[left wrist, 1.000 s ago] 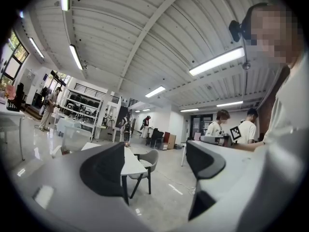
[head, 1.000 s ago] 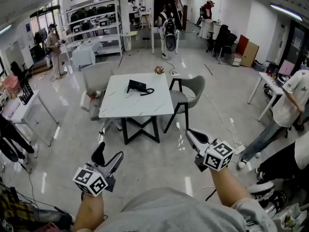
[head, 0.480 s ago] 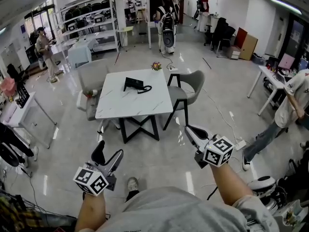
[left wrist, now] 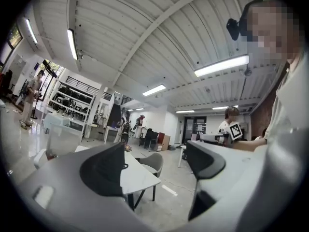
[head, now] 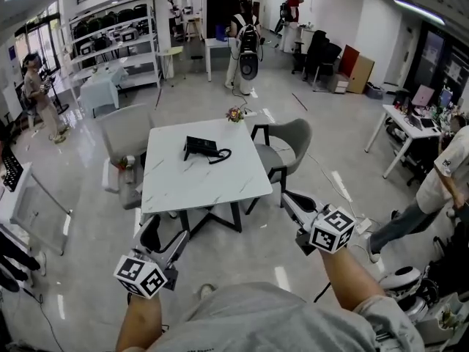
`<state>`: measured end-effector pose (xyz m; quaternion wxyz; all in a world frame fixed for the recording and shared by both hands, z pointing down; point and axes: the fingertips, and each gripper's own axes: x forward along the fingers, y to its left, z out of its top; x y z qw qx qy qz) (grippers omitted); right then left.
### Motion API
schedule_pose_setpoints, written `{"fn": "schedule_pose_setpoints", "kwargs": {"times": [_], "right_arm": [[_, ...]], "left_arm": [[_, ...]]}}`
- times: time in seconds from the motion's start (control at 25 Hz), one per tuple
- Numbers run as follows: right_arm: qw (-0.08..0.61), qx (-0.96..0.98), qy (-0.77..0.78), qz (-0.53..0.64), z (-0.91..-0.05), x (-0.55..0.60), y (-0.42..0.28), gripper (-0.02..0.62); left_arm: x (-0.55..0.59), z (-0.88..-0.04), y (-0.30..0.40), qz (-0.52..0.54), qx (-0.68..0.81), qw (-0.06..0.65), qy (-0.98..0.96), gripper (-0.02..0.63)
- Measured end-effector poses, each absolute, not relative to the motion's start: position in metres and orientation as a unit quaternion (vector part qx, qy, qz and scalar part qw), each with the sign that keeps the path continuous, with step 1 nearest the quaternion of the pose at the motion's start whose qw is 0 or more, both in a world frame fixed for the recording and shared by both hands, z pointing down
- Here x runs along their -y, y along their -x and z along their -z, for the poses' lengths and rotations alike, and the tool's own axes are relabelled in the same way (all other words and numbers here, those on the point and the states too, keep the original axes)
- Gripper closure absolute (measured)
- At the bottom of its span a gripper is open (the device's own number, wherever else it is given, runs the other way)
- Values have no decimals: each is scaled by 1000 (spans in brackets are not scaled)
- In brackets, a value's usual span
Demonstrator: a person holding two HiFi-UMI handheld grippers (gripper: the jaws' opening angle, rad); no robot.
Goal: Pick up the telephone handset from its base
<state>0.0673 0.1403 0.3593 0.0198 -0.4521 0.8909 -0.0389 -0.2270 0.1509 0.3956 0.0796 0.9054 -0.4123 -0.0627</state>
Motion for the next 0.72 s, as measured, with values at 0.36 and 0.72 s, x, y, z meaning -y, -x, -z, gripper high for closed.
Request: {"fn": "schedule_pose_setpoints", "kwargs": {"times": [0.36, 0.72], "right_arm": [[19, -873, 487, 25, -339, 2, 2, 592], [5, -849, 525, 55, -365, 88, -4, 592]], "left_arm": [[3, -394, 289, 41, 369, 78, -925, 176], [100, -427, 287, 25, 334, 121, -934, 176]]}}
